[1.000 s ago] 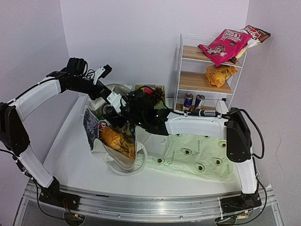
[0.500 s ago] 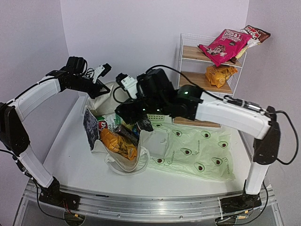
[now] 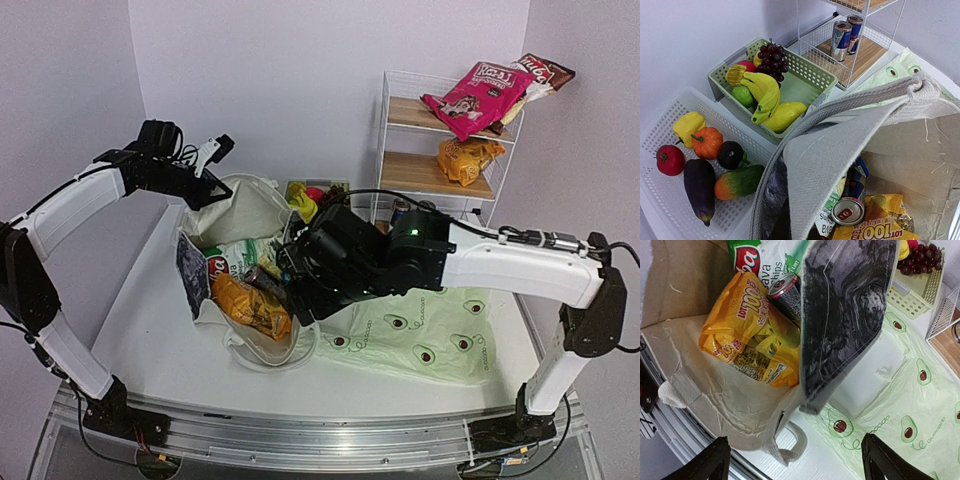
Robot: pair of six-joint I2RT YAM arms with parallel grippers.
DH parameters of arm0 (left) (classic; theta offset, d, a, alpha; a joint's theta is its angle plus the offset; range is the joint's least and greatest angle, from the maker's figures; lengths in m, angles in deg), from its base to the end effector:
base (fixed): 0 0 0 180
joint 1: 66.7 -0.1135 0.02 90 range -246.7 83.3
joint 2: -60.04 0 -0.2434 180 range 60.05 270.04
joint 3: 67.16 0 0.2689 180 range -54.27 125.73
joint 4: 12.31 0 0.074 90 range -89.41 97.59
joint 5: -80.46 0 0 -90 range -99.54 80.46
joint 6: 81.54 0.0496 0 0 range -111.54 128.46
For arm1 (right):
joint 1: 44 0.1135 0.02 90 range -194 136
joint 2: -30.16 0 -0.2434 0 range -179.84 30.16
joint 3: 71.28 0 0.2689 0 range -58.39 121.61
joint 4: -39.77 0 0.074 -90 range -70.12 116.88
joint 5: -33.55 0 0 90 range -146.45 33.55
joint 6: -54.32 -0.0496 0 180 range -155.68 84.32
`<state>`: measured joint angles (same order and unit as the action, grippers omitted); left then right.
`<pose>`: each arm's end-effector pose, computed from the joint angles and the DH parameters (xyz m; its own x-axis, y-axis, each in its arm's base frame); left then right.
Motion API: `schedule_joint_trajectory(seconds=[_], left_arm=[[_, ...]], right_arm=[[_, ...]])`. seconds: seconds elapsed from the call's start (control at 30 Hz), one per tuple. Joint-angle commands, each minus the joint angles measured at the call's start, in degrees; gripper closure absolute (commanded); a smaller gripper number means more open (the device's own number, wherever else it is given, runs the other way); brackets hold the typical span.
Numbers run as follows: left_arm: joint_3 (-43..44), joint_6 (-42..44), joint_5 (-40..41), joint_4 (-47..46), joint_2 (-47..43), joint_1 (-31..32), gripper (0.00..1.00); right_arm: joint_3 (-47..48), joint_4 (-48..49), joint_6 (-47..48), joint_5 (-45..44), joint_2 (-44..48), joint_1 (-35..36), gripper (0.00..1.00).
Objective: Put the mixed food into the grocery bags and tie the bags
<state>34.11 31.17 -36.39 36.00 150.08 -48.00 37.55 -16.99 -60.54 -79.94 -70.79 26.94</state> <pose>0.3511 -0.1425 0.3380 -0.2846 0.4600 -0.8411 0.7992 0.5984 0.0568 0.1530 0.3822 0.2993 -0.5517 -0.4160 -0.7229 -0.6054 0.7959 0.0040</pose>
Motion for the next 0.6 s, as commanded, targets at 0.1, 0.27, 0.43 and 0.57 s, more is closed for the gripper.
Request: schedule_joint_trajectory(seconds=[0.1, 0.27, 0.43, 0.57], left_arm=[[-0.25, -0.78, -0.17, -1.97, -3.58, -0.31, 1.00], [-0.16, -1.36, 0.37, -0.47, -5.34, -0.32, 1.00], [1.93, -1.76, 2.41, 4.94, -8.58, -0.29, 1.00], [5.88, -1.87, 6.87, 11.22, -12.40, -0.32, 1.00]], right_arm=[[-3.61, 9.26, -8.39, 4.99, -3.41, -4.21, 0.25], [-0.65, 12.01, -6.12, 8.88, -8.31, -4.64, 0.57], [1.07, 13.47, -3.66, 12.61, -8.92, -5.20, 0.98], [3.30, 14.48, -2.50, 15.79, -5.46, -5.45, 1.00]])
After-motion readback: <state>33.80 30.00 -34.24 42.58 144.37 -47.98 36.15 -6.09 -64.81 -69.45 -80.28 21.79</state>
